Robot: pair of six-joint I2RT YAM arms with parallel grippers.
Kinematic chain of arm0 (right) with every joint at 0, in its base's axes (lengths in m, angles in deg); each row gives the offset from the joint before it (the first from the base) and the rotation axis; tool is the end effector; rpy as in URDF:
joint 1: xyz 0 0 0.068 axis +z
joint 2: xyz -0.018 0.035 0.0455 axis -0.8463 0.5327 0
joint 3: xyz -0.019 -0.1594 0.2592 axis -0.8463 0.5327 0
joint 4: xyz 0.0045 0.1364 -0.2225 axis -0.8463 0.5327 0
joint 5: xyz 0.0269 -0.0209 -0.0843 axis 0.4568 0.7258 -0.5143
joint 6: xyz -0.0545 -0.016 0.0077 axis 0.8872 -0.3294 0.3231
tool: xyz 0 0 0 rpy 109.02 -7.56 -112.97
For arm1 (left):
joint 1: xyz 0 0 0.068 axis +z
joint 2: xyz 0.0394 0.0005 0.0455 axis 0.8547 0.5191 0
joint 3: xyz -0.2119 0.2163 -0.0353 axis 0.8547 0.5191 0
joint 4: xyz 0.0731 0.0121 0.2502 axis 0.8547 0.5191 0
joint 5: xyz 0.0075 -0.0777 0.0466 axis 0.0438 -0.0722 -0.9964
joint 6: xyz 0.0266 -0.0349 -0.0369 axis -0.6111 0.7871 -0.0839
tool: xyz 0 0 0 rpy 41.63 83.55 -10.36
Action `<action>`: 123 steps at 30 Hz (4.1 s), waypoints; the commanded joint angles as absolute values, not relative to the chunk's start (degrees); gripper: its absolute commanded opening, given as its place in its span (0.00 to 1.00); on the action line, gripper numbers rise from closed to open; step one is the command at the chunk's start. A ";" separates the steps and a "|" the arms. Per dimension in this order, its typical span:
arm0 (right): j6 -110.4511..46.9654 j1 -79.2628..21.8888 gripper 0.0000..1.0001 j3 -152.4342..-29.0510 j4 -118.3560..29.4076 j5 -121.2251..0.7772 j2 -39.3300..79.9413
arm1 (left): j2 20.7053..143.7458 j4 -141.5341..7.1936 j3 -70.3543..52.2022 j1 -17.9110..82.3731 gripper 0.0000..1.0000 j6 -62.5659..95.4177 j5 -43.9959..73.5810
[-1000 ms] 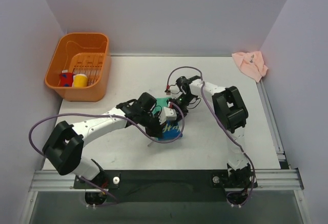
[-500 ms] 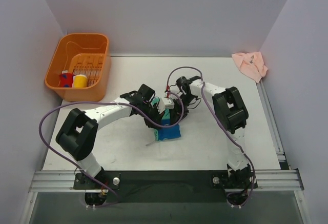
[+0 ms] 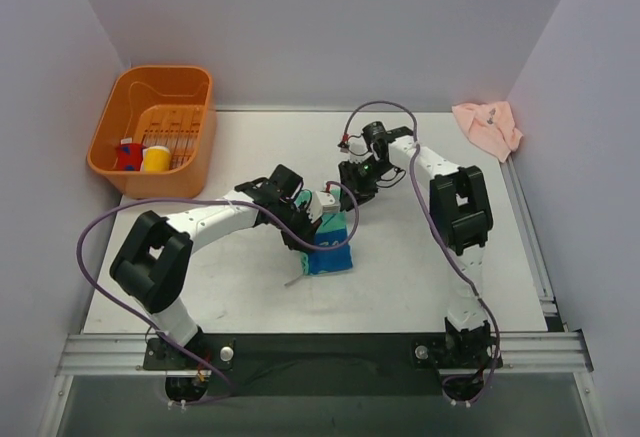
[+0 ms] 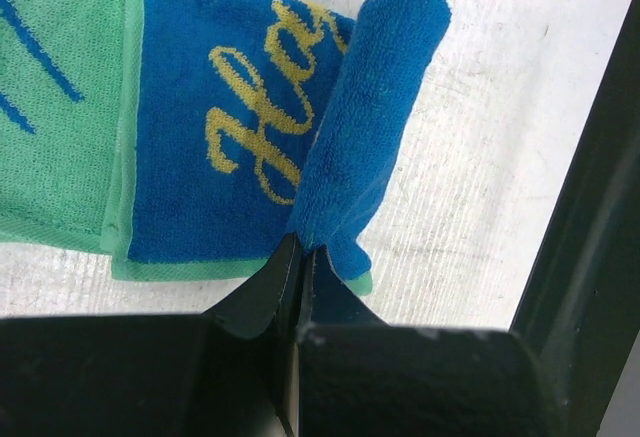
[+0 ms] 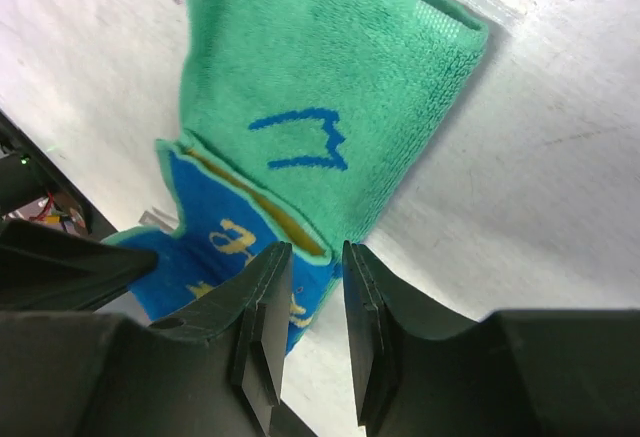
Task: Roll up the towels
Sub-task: Roll the towel
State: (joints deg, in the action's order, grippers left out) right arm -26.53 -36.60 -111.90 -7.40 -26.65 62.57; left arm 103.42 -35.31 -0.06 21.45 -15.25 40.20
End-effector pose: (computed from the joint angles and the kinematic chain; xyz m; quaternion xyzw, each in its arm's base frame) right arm 0.4325 0.1965 0.2118 -0.2328 0.8857 0.3776 0.1368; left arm 0.2567 -0.2238 0.2276 0.5058 0.7846 -0.3117 0.1773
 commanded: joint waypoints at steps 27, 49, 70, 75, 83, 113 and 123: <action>-38.18 -42.08 0.33 -100.92 -6.57 -13.04 50.59 | 117.38 -36.50 -8.19 27.18 0.16 -12.83 37.82; -58.50 -35.75 0.25 -83.92 -27.84 -9.77 61.74 | 115.63 -38.26 -4.85 31.30 0.48 -12.12 40.64; -55.52 -32.94 0.21 -86.48 -22.39 -15.75 60.34 | 88.56 -51.08 14.04 11.11 0.75 -25.47 13.93; -55.60 -33.03 0.21 -86.65 -22.31 -15.57 60.25 | 91.18 -58.03 16.33 4.95 0.75 -29.51 6.97; -55.78 -33.03 0.18 -87.18 -22.04 -14.96 60.95 | 98.74 -61.12 18.62 2.92 0.71 -35.41 0.12; -6.92 -43.50 0.52 -66.62 -15.54 -29.71 2.26 | 127.12 -13.48 -14.32 24.63 0.09 -29.60 51.79; 3.80 -14.59 0.57 -65.55 -24.04 -45.35 6.43 | 136.45 -2.85 -23.12 28.58 0.19 -36.37 54.52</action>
